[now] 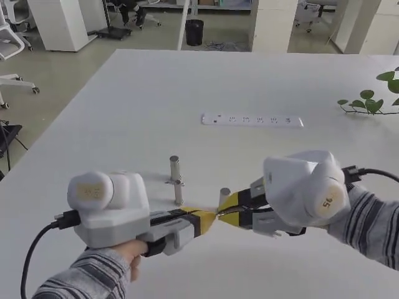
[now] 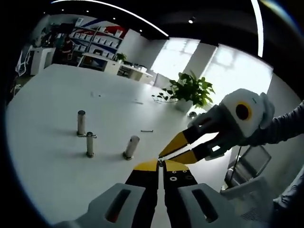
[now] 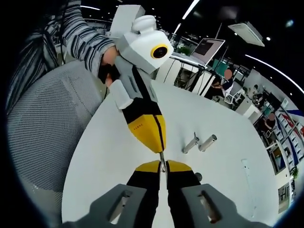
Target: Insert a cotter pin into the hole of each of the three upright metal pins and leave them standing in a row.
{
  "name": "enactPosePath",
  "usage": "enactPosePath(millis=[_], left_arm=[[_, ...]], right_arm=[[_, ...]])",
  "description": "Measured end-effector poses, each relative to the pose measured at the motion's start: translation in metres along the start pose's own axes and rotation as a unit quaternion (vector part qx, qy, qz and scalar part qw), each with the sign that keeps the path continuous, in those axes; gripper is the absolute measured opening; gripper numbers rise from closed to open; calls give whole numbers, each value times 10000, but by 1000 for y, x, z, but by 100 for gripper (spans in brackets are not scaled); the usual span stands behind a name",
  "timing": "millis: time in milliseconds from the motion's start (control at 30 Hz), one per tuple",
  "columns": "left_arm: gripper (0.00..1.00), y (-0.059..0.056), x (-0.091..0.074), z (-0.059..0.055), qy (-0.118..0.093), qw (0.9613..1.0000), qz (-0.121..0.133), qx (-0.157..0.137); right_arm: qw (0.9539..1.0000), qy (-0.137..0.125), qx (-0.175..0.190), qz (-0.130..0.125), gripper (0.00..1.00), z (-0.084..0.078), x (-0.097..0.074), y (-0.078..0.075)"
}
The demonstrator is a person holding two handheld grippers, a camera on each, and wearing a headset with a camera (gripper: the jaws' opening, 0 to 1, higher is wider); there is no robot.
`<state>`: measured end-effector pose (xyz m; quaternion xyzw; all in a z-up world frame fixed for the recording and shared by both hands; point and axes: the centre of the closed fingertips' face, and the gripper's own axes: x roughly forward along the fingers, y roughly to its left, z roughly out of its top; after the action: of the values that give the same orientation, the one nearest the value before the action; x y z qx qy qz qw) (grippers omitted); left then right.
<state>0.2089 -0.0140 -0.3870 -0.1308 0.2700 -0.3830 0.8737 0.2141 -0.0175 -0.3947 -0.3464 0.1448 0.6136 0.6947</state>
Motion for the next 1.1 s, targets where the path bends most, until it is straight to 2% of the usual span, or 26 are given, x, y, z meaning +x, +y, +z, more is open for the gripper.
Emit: enactPosePath(millis=[33,100,233,267,333,367,433,500,567,600,667,767,833,1000,1100], left_arm=[[0,2,-1,-2,84,9998,40,179],[0,4,-3,-7,276,9981,79,548],[0,1,-6,-8,224,9977,1,644],[0,1,-8,-9,245,9959,-7,871],[0,1,-10,-13,327,9931,-2,1124],[0,0,-10,-14,335,9929,-17,1143],[0,-2,-13,-17,364,9911,-87,1280],[0,-4,-14,-22,476,9876,-180,1488],[0,-4,-15,-25,524,9866,-198,1534],[0,-4,-15,-27,543,9856,-225,1586],[0,-6,-17,-28,572,9840,-284,1666],[0,-10,-18,-28,562,9816,-442,1770],[0,-14,-18,-29,572,9799,-554,1830],[0,-21,-19,-31,629,9757,-759,1956],[0,-24,-19,-30,604,9750,-834,1969]], right_arm=[[9999,-31,151,-19,2,0,0,0],[9977,-186,645,107,3,0,0,4],[9901,-287,1345,266,7,-5,0,8],[9878,-312,1492,328,7,-6,0,10],[9796,-425,1909,471,8,-6,-1,15],[9755,-474,2079,547,9,-6,-1,16],[9687,-579,2337,609,8,-6,-2,18],[9620,-670,2560,670,9,-6,-3,19],[9594,-663,2649,701,10,-8,-3,19],[9551,-685,2766,810,10,-9,-3,23],[9507,-702,2892,868,10,-11,-3,25],[9483,-700,2924,1014,10,-12,-3,32],[9425,-721,3055,1144,10,-12,-3,37],[9393,-761,3098,1264,9,-11,-3,42],[9364,-774,3135,1377,9,-10,-2,46]])
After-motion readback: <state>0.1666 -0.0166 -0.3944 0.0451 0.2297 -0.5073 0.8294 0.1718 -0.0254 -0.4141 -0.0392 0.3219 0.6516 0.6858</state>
